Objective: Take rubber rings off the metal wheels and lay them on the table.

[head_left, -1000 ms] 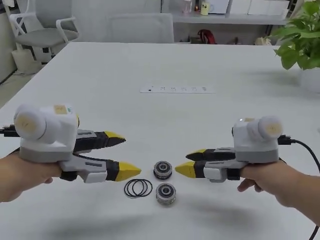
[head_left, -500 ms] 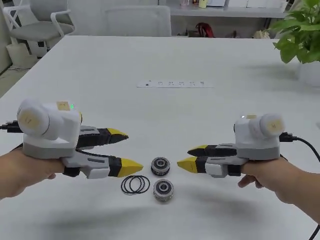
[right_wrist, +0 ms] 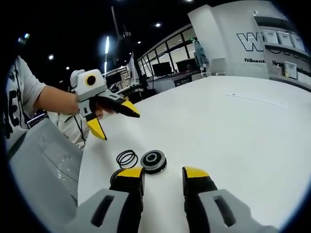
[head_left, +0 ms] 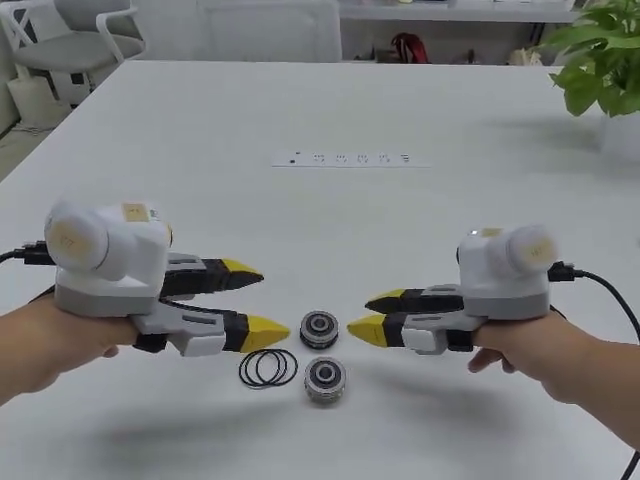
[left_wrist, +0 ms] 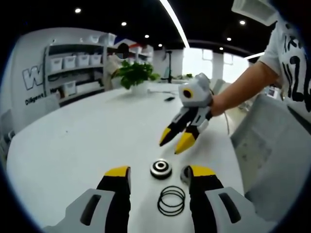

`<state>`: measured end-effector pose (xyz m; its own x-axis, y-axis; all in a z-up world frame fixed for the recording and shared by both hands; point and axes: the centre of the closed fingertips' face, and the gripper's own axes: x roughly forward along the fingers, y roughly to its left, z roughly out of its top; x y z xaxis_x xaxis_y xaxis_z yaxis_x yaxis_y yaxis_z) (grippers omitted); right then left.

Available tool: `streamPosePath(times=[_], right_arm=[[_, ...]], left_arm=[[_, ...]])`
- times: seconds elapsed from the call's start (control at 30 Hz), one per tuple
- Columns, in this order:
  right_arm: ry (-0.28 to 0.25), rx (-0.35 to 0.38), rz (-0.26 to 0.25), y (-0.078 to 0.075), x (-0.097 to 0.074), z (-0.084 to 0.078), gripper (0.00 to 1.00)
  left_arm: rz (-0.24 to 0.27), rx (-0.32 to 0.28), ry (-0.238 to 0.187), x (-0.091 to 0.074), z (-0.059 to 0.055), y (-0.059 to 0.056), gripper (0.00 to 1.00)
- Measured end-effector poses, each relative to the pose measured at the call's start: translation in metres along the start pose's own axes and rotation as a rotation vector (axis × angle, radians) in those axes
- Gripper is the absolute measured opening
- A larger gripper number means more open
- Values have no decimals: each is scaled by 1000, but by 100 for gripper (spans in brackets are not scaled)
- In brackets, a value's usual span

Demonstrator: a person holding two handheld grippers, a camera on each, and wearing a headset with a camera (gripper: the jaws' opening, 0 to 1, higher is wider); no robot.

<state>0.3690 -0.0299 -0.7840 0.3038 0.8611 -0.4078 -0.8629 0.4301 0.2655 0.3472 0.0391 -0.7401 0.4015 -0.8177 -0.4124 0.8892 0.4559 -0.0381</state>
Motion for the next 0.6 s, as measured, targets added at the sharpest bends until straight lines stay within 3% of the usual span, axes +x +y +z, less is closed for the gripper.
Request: streamPosePath(times=[0.6], right_arm=[[34,-40,35,6,16,-11,24]], left_arm=[[-16,-1,24,21,-8,-2,44]])
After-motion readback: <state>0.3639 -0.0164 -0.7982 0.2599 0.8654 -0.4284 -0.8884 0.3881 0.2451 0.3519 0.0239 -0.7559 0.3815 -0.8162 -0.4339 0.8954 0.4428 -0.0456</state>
